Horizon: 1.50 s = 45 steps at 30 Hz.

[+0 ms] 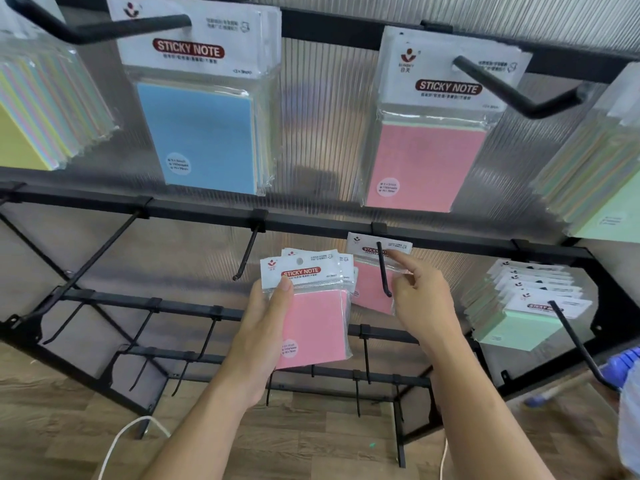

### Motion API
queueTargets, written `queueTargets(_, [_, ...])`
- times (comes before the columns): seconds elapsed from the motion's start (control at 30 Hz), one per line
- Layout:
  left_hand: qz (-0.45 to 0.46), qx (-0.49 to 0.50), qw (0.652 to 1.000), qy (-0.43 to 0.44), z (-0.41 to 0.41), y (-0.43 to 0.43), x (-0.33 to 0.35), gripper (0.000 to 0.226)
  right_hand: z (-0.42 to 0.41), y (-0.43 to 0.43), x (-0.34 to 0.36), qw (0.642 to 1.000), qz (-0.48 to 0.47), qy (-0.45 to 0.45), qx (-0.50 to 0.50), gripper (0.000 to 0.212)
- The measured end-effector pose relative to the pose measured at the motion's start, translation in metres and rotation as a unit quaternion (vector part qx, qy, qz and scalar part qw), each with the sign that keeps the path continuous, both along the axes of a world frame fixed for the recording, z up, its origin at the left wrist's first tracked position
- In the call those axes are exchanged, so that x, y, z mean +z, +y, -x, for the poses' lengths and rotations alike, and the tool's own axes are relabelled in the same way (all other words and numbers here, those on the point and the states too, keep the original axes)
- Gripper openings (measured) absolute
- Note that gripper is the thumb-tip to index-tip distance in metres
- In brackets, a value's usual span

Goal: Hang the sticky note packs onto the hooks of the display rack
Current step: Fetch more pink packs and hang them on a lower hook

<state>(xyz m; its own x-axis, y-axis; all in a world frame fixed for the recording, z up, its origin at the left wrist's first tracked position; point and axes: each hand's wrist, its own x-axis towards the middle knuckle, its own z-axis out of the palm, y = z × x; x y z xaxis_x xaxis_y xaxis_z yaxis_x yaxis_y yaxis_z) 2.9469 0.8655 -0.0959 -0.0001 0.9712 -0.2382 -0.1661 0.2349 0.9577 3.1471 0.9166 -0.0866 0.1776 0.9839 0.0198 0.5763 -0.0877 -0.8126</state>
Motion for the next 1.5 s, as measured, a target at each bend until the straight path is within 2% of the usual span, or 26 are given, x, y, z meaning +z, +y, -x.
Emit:
queueTargets(0.07, [-0.005, -0.007, 1.0, -0.002, -0.001, 0.0, 0.002, 0.047, 0.003, -0.008, 0.007, 0.996, -0.065, -0.016, -0.05, 0.036])
queueTargets(0.13, [-0.01, -0.013, 1.0, -0.007, -0.001, -0.001, 0.004, 0.046, 0.009, -0.019, 0.018, 0.984, -0.152, 0.031, -0.087, 0.022])
queueTargets(0.2, [-0.017, -0.017, 1.0, -0.009, -0.003, -0.003, 0.005, 0.046, 0.017, -0.029, 0.027, 0.976, -0.195, 0.087, -0.05, 0.019])
queueTargets(0.3, [-0.029, -0.025, 0.999, -0.015, -0.007, -0.006, 0.008, 0.045, 0.032, -0.04, 0.036, 0.98, -0.154, 0.112, 0.059, 0.006])
queueTargets(0.37, [-0.04, -0.029, 0.998, -0.023, -0.008, -0.009, 0.01, 0.043, 0.038, -0.043, 0.035, 0.985, -0.124, 0.088, 0.083, 0.016])
queueTargets(0.47, [-0.046, -0.034, 0.998, -0.03, -0.008, -0.012, 0.009, 0.042, 0.038, -0.046, 0.031, 0.987, -0.109, 0.103, 0.059, 0.018])
queueTargets(0.67, [-0.036, -0.031, 0.999, -0.025, -0.005, -0.02, 0.001, 0.04, 0.038, -0.062, 0.029, 0.975, -0.081, 0.205, 0.037, 0.007])
queueTargets(0.83, [-0.024, -0.01, 1.0, -0.011, -0.003, -0.025, -0.003, 0.037, 0.032, -0.075, 0.024, 0.957, -0.084, 0.278, -0.022, 0.024])
queueTargets(0.93, [-0.014, 0.026, 1.0, -0.004, 0.001, -0.023, -0.005, 0.035, 0.022, -0.076, 0.017, 0.96, -0.105, 0.255, -0.055, 0.021])
queueTargets(1.07, [0.001, 0.062, 0.998, -0.001, 0.006, -0.02, -0.007, 0.036, 0.009, -0.071, 0.002, 0.981, -0.12, 0.139, -0.064, 0.021])
queueTargets(1.17, [0.006, 0.063, 0.998, 0.004, 0.007, -0.02, -0.007, 0.042, 0.008, -0.069, -0.003, 0.982, -0.113, 0.131, -0.072, 0.028])
queueTargets(1.23, [0.01, 0.067, 0.998, 0.004, 0.008, -0.02, -0.008, 0.039, 0.008, -0.067, -0.006, 0.982, -0.113, 0.13, -0.078, 0.031])
queueTargets(1.5, [0.016, 0.068, 0.998, 0.011, 0.013, -0.018, -0.01, 0.035, 0.008, -0.054, -0.015, 0.989, -0.104, 0.067, -0.079, 0.024])
